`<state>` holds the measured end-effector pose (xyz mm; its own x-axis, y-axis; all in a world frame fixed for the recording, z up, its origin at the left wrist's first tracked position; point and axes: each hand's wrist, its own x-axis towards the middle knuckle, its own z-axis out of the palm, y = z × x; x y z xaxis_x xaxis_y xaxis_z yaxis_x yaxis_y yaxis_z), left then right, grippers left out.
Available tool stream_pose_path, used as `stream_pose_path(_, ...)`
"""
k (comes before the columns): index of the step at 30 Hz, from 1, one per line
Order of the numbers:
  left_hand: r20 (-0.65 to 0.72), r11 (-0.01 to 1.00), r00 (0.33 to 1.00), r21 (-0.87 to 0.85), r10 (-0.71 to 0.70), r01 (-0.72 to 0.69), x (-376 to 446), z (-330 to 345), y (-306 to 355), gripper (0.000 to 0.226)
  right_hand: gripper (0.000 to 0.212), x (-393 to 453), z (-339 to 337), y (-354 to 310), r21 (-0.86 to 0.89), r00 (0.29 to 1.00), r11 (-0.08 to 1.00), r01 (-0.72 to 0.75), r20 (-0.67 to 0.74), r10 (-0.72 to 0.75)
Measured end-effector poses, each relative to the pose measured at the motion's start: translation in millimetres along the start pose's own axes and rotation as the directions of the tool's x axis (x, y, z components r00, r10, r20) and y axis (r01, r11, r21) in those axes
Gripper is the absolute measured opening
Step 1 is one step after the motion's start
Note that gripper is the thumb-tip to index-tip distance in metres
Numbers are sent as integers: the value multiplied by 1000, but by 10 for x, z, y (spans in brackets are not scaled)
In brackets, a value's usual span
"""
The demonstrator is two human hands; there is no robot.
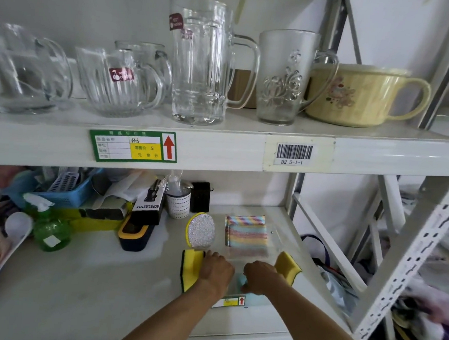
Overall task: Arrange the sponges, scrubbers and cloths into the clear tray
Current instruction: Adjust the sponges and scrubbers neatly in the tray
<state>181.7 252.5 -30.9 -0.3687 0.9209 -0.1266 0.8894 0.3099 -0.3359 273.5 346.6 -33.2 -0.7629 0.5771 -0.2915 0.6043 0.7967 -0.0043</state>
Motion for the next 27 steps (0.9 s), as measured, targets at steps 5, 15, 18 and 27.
stream_pose_path(5, 42, 1000, 999, 31, -5, 3, 10, 4, 24, 26, 58, 67, -7, -104, -64, 1000, 998, -15, 14, 16)
stream_pose_path(15, 37, 999, 998, 1, 47, -47, 26, 27, -45, 33, 35, 77, -21, -57, 44, 996, 999, 5, -89, -1)
stream_pose_path(18, 16, 998, 998, -18, 60, -59, 37, 52, -80, 34, 32, 97, -58, -30, 217, 992, 976, -2, -124, 29)
stream_pose_path(27, -4, 998, 999, -40, 54, -54, 69, 94, -112, 34, 32, 142, 26, -61, 340, 995, 940, 15, -102, 21)
